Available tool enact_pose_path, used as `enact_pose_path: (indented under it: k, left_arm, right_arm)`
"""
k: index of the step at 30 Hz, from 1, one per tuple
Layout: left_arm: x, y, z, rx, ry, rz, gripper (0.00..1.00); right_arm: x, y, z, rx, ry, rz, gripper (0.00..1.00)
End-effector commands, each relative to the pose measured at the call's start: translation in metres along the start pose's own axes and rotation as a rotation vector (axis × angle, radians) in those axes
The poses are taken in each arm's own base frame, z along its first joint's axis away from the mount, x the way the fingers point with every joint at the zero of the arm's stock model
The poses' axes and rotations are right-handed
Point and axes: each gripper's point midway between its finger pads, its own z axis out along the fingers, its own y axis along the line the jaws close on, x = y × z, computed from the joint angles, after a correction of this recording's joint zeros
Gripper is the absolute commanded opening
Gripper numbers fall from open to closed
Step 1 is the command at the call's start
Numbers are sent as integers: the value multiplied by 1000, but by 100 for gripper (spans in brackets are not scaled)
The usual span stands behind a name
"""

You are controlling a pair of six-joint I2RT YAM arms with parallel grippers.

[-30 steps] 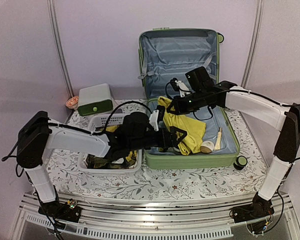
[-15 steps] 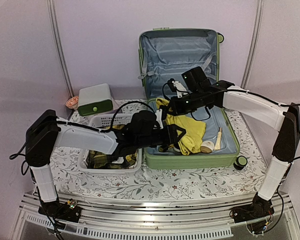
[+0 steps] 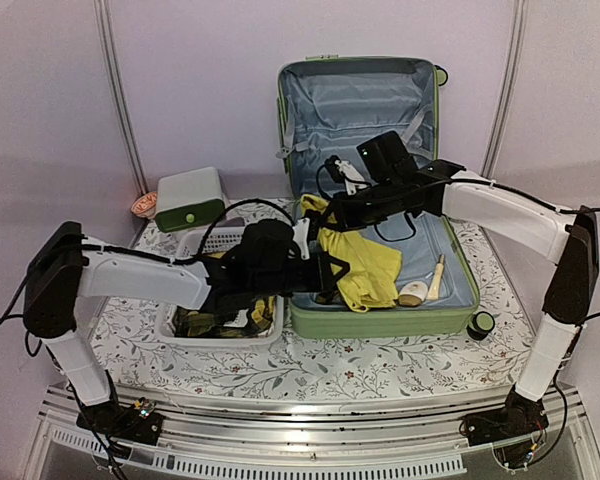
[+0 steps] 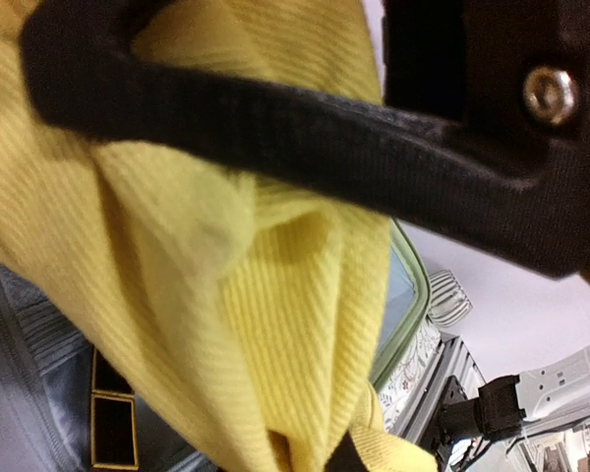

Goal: Open, take out, and arrange the luggage
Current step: Pass from the right arm to the left, then place the clothes in the bin.

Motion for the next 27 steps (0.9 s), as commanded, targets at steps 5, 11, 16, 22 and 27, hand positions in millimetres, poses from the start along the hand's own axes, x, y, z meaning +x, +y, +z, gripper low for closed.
enact_pose_path:
  k: [5,11,16,22,27]
  left_arm:
    - [-12,-30,-58,151,73,-35,0]
    - [1,-10,-93,129,161,-66,0]
    - [-13,26,-133,38,219,-17,0]
    - [-37,63,-185,-101,269,64,0]
    - [-25,119,-217,-212,392,7,0]
  right_arm:
    - [-47,47,-8,-180,-139,-17,31]
    - [-49,45,-4,-173,-152,0,58]
    - [-46,39,-3,-145,-159,2,65]
    - [-42,33,-3,-121,-154,-2,66]
    - [-38,31,0,-113,-143,-5,66]
